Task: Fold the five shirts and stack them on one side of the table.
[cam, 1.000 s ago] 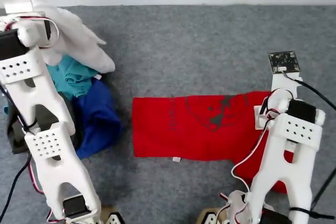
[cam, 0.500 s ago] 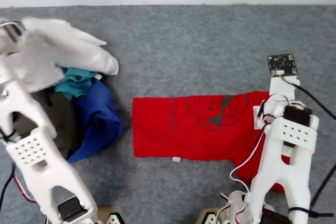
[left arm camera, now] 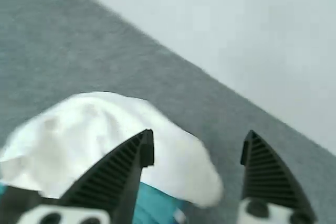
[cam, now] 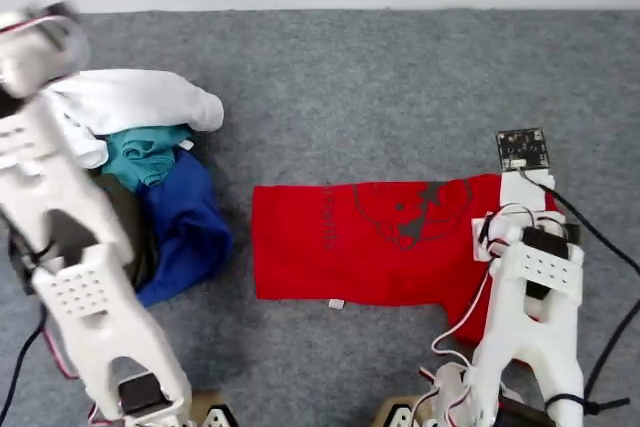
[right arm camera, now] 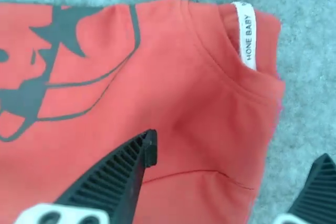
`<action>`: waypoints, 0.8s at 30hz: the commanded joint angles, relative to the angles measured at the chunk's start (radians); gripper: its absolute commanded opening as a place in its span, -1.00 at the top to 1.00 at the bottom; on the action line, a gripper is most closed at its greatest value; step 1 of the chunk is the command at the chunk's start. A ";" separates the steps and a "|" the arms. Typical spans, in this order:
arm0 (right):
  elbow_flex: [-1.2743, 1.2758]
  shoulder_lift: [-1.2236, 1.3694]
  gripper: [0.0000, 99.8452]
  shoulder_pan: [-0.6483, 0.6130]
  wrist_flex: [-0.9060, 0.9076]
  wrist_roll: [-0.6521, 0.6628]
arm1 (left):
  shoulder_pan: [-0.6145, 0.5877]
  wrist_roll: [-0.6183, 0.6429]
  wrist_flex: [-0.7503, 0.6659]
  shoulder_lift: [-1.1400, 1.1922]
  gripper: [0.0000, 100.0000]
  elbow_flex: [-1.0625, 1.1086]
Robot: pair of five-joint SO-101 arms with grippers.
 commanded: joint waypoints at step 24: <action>0.038 0.237 0.14 0.232 -0.335 0.012 | 0.680 -0.190 -0.034 -0.097 0.46 1.082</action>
